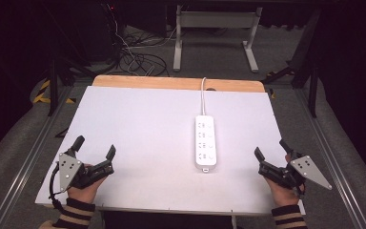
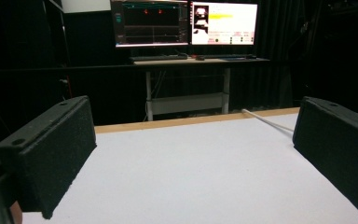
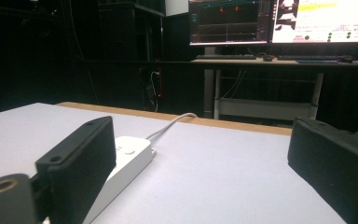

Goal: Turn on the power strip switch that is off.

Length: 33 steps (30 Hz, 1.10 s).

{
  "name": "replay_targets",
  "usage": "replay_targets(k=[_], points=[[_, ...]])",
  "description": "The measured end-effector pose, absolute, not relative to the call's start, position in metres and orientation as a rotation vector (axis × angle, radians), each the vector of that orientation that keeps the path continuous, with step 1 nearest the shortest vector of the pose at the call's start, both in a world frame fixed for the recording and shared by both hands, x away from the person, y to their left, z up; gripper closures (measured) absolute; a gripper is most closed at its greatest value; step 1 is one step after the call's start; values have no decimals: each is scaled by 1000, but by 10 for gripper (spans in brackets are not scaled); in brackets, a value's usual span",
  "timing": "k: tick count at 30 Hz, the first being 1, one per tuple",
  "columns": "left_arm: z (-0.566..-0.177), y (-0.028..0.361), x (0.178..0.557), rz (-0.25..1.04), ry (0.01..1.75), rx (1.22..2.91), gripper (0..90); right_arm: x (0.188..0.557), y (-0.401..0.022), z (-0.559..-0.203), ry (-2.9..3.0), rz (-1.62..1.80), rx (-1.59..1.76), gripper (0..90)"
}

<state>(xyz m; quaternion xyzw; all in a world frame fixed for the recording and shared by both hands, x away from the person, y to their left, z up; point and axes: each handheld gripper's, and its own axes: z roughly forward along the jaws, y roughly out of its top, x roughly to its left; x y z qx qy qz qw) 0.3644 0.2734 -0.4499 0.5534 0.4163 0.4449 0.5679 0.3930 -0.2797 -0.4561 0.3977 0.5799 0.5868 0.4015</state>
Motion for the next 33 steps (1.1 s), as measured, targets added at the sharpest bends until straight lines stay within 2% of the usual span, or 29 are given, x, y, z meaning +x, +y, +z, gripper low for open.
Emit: replay_targets(k=[2, 9, 14, 19, 21, 22, 23, 24, 25, 27, 28, 29, 30, 31, 33], points=[[-450, 273, 364, 1045, 980, 1297, 1, 391, -279, -453, 1476, 1473, 963, 121], [-450, 272, 365, 1048, 976, 1295, 1, 388, -276, -438, 1473, 1485, 943, 102], [-450, 272, 365, 1057, 979, 1303, 1, 387, -272, -420, 1503, 1483, 981, 133], [-451, 271, 366, 1060, 979, 1311, 1, 392, -269, -395, 1559, 1573, 952, 258], [-452, 271, 367, 1057, 982, 1308, 1, 399, -271, -392, 1575, 1593, 1003, 267], [-452, 271, 367, 1056, 984, 1311, 1, 405, -272, -387, 1584, 1617, 1015, 331], [-452, 271, 367, 1054, 984, 1310, 1, 405, -272, -387, 1584, 1617, 1015, 331], [-452, 271, 367, 1054, 984, 1312, 1, 410, -276, -381, 1580, 1674, 1007, 435], [-452, 271, 368, 1055, 984, 1313, 1, 413, -278, -378, 1572, 1679, 1013, 461], [-453, 271, 368, 1052, 983, 1318, 1, 415, -281, -373, 1588, 1680, 993, 664], [-453, 271, 368, 1052, 983, 1318, 1, 415, -281, -373, 1588, 1680, 993, 664], [-453, 271, 369, 1053, 983, 1320, 1, 416, -281, -362, 1610, 1596, 972, 856], [-453, 271, 369, 1053, 982, 1322, 1, 416, -281, -362, 1610, 1596, 972, 856], [-453, 271, 369, 1054, 983, 1322, 1, 415, -279, -355, 1632, 1578, 933, 900], [-452, 270, 369, 1056, 981, 1319, 1, 414, -273, -340, 1663, 1554, 904, 900]])
